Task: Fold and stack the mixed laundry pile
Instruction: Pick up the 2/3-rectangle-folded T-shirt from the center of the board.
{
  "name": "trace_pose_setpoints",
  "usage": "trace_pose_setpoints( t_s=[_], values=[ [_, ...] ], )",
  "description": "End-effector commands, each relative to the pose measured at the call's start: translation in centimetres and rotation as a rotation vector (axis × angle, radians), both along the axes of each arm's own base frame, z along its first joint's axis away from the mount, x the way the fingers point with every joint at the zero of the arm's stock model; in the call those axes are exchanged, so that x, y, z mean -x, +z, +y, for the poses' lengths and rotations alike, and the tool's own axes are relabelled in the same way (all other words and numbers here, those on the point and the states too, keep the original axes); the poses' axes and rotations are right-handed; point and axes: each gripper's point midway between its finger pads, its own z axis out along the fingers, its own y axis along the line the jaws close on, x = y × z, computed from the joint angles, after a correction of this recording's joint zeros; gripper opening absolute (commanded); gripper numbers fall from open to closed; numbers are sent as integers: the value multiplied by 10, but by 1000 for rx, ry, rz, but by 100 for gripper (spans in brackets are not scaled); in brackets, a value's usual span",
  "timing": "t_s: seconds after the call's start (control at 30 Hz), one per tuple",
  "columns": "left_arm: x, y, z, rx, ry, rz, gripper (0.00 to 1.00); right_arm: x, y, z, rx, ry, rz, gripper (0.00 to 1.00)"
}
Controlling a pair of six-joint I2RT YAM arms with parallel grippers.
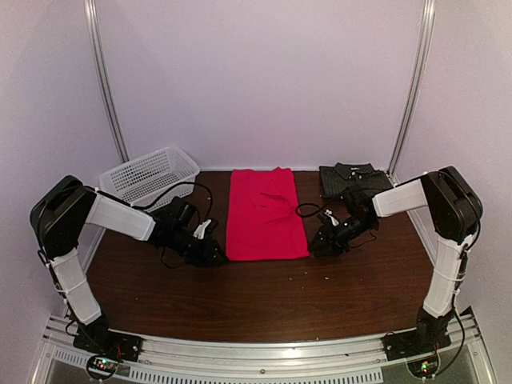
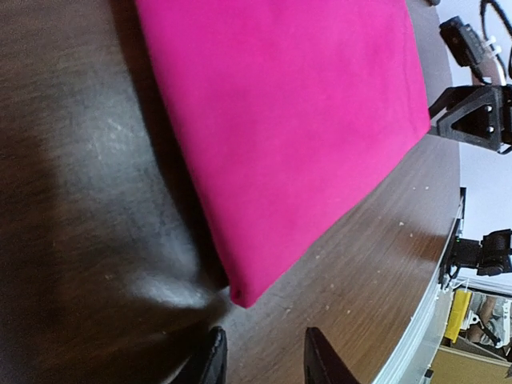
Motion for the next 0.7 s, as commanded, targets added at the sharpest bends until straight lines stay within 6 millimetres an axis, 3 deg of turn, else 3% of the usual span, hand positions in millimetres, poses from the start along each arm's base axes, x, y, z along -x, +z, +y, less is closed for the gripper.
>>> trace_pose_setpoints(
  t_s=[0.0,0.2,0.57,0.67],
  values=[
    [-11,-10,-1,-33,-1,1,33,-12,-10,3,45,22,-36,37],
    [-12,-16,-3,-39,-10,12,29,-2,-21,13,40,61,-11,36],
    [-3,-24,0,-45,-13,36,24,26,-38,6,54,72,23,34],
    [-5,-24,-3,-40,-13,25,22,27,-42,6,55,61,25,28]
  ],
)
